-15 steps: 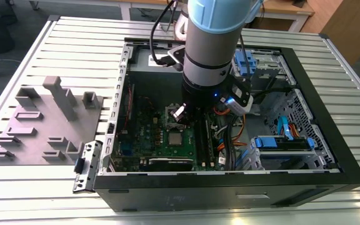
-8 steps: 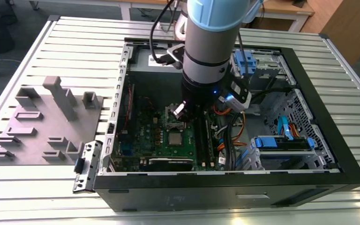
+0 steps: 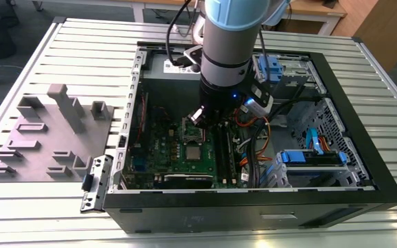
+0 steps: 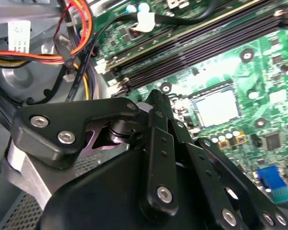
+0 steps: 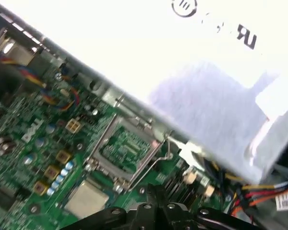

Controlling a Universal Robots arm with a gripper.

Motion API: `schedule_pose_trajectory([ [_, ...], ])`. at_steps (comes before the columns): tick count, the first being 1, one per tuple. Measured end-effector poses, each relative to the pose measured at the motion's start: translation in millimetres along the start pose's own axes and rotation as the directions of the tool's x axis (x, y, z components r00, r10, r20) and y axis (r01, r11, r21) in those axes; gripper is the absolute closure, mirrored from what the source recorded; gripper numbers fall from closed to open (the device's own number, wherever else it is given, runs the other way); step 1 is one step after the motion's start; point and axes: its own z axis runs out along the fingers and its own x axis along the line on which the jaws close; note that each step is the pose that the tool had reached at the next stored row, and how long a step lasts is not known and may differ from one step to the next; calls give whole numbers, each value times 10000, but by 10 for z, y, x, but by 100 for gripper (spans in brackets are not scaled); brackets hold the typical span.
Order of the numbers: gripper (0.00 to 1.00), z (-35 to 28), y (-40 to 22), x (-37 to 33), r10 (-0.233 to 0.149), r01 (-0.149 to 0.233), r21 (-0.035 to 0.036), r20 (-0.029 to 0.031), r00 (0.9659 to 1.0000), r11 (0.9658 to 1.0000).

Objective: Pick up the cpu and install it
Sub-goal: 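Close the cpu cover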

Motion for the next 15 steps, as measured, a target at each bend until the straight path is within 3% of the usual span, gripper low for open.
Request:
schedule_pose_trajectory([
  [6, 89, 73, 62, -16, 0, 0, 2, -4, 10000, 10000],
  [15, 89, 128, 152, -32, 0, 0, 4, -6, 10000, 10000],
])
